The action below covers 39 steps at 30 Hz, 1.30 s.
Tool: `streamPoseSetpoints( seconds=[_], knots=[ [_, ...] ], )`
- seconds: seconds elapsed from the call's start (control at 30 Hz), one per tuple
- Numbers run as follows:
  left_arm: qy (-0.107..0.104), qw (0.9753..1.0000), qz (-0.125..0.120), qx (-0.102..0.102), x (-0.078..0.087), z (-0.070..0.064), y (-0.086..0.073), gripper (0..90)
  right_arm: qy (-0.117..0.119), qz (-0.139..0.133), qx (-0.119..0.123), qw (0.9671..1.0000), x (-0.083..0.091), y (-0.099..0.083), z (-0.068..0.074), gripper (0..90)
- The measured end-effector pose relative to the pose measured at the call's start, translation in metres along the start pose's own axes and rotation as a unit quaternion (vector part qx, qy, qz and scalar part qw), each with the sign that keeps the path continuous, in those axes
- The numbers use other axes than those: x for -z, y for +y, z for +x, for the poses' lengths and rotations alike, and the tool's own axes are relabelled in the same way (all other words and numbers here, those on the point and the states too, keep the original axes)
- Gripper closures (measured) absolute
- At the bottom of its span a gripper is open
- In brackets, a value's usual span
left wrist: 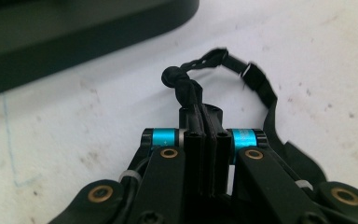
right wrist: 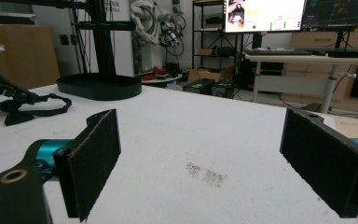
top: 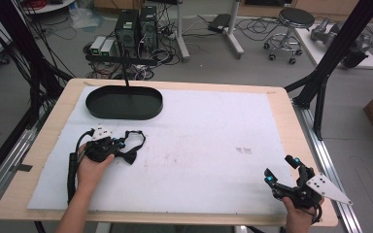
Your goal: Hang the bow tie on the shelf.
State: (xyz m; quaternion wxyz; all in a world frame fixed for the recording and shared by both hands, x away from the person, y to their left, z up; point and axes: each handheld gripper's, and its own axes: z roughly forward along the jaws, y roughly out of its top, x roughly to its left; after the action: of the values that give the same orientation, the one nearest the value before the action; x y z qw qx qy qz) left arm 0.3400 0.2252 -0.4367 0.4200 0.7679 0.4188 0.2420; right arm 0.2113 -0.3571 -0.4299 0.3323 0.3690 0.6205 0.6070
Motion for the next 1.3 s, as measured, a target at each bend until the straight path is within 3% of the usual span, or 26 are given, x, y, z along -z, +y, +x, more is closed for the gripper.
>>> streamPoseSetpoints(
  seconds=[0.1, 0.2, 0.4, 0.63, 0.77, 1.0, 1.1, 1.23, 1.3],
  knots=[
    [0.008, 0.9996, -0.027, -0.010, 0.006, -0.001, 0.004, 87.2, 0.000, 0.001, 0.001, 1.0000, -0.001, 0.000, 0.000, 11.4],
    [0.015, 0.9976, -0.062, -0.028, 0.012, -0.003, 0.009, 87.2, 0.001, 0.002, 0.000, 1.0000, -0.001, 0.000, 0.001, 11.4],
    [0.026, 0.9912, -0.122, -0.044, 0.019, -0.008, 0.017, 87.2, 0.002, 0.004, 0.001, 1.0000, -0.001, 0.000, 0.001, 11.4],
    [0.033, 0.9798, -0.193, -0.041, 0.029, -0.004, 0.025, 87.2, 0.006, 0.003, 0.004, 1.0000, -0.003, 0.000, 0.002, 11.3],
    [0.029, 0.9707, -0.237, -0.028, 0.036, 0.001, 0.033, 87.2, 0.008, 0.005, 0.003, 1.0000, -0.004, 0.000, 0.003, 11.4],
    [0.030, 0.9589, -0.280, -0.030, 0.037, 0.013, 0.051, 87.2, 0.017, 0.008, 0.006, 0.9998, -0.008, 0.000, 0.004, 11.4],
    [0.027, 0.9539, -0.298, -0.021, 0.033, 0.020, 0.058, 87.2, 0.019, 0.007, 0.007, 0.9998, -0.009, 0.001, 0.004, 11.4],
    [0.029, 0.9492, -0.313, -0.018, 0.026, 0.027, 0.066, 87.2, 0.024, 0.010, 0.005, 0.9997, -0.011, 0.000, 0.005, 11.4],
    [0.027, 0.9452, -0.325, -0.010, 0.021, 0.031, 0.071, 87.2, 0.024, 0.013, 0.008, 0.9996, -0.011, 0.000, 0.005, 11.4]
  ],
)
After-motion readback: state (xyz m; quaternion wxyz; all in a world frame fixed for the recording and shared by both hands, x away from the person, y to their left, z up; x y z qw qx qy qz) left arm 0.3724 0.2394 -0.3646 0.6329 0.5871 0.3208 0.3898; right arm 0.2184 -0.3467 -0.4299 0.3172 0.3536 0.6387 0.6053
